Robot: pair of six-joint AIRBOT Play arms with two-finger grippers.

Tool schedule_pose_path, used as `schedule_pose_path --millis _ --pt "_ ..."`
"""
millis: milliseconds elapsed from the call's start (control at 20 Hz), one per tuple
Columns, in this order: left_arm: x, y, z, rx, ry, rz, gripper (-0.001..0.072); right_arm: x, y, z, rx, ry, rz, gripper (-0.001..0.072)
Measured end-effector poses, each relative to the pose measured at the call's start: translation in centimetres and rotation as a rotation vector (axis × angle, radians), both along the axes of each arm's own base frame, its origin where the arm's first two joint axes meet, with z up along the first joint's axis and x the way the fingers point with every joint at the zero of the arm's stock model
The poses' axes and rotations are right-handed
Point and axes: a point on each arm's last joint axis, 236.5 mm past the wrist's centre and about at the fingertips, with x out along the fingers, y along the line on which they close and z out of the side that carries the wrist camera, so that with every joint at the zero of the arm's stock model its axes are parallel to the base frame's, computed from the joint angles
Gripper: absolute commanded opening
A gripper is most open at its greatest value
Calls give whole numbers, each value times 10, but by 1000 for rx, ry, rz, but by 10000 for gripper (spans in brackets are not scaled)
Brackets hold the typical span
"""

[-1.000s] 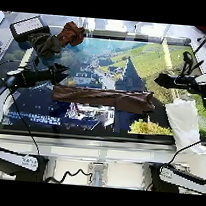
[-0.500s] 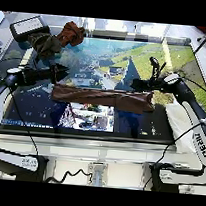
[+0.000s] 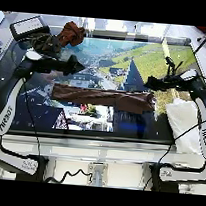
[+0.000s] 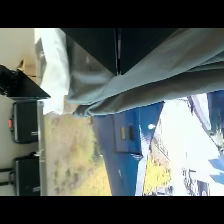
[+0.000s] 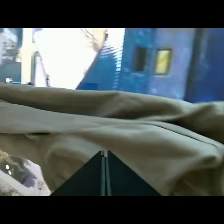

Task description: Fold the shirts.

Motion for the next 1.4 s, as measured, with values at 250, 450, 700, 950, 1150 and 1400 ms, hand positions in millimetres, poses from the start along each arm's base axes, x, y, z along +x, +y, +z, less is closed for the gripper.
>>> schedule_pose_path --millis 250,450,700,950,1150,1400 --pt "-23 -38 -52 125 112 -105 9 -16 -46 -8 -31 74 -45 39" --pt "-48 -66 -98 195 211 -192 8 -29 -77 -16 -68 122 -72 39" --pt "-63 -80 -140 331 278 -260 8 -41 -100 -24 -114 165 -85 84" --pt "-52 -72 -155 485 283 -270 8 -60 -101 -44 -114 229 -84 350" --pt "-55 -57 -169 584 323 -298 9 -87 -105 -72 -85 317 -111 387" --pt "-63 -53 -178 623 364 -322 9 -101 -103 -86 56 330 -180 407"
